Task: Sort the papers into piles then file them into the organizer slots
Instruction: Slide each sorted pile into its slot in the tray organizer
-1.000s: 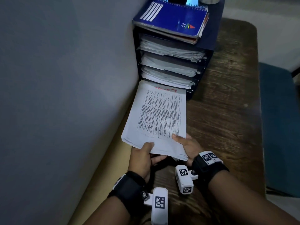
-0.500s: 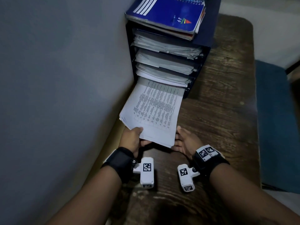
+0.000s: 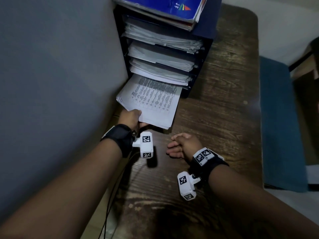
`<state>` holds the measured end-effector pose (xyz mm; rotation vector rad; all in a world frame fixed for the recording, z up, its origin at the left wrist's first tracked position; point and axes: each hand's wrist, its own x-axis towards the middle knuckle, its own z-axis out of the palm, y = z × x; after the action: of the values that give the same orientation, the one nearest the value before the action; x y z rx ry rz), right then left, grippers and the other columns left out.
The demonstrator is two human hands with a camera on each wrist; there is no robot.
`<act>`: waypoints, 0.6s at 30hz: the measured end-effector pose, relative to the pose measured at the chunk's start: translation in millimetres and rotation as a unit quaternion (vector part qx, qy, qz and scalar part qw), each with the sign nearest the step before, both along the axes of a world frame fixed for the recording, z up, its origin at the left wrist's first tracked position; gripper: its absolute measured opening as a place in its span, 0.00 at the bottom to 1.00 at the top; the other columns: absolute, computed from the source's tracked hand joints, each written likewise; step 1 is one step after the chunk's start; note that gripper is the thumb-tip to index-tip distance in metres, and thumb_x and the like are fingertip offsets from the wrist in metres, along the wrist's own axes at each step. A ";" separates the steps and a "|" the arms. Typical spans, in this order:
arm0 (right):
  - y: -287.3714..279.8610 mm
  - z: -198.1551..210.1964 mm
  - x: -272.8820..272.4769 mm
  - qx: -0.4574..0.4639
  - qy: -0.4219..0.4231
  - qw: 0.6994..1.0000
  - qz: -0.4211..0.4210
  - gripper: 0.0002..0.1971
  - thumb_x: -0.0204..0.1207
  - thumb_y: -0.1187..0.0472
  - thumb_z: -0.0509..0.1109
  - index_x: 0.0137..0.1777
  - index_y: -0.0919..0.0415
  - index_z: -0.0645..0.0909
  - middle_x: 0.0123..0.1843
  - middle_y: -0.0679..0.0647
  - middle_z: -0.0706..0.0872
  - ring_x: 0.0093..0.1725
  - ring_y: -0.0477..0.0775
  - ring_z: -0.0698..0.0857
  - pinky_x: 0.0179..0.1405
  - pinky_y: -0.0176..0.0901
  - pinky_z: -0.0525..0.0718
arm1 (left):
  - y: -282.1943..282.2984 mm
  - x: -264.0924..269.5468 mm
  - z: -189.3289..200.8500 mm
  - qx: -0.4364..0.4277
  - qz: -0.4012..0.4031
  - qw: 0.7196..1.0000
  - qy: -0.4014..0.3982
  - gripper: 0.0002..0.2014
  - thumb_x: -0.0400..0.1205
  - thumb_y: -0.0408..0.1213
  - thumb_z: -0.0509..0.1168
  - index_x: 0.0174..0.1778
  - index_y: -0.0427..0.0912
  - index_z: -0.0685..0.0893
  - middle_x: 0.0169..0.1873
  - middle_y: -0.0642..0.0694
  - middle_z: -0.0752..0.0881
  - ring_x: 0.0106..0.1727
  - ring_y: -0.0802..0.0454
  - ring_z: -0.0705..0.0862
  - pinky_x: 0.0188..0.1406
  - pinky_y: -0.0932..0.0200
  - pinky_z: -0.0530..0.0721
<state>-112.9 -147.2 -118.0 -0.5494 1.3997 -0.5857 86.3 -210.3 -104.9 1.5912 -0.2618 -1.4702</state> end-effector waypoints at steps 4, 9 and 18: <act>-0.1 2.4 -1.7 0.012 -0.015 1.000 0.000 0.07 0.85 0.63 0.59 0.50 0.65 0.76 0.38 0.66 0.86 0.29 0.61 0.90 0.24 0.45 0.87 | 5.1 -4.3 -8.2 0.019 0.025 0.999 -0.005 0.08 0.81 0.34 0.67 0.52 0.32 0.83 0.48 0.32 0.89 0.46 0.37 0.90 0.41 0.41 0.92; -2.9 -0.8 -4.4 0.018 -0.030 0.999 -0.002 0.08 0.86 0.63 0.59 0.50 0.66 0.77 0.39 0.67 0.86 0.30 0.62 0.90 0.26 0.46 0.88 | 6.2 -9.9 -20.8 0.037 0.014 0.999 -0.010 0.06 0.87 0.30 0.61 0.56 0.34 0.71 0.43 0.29 0.82 0.39 0.38 0.87 0.32 0.42 0.91; -4.8 -0.5 -6.2 0.034 -0.049 0.998 -0.008 0.08 0.86 0.61 0.60 0.50 0.66 0.77 0.42 0.67 0.87 0.33 0.63 0.91 0.33 0.50 0.89 | -62.4 -21.3 -7.3 0.017 -0.011 1.000 0.016 0.03 0.88 0.29 0.60 0.50 0.36 0.71 0.47 0.31 0.82 0.35 0.44 0.86 0.37 0.45 0.91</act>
<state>-119.1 -152.0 -118.6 -0.4486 1.3271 -0.5691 65.0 -272.7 -112.2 1.5960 -0.2374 -1.5224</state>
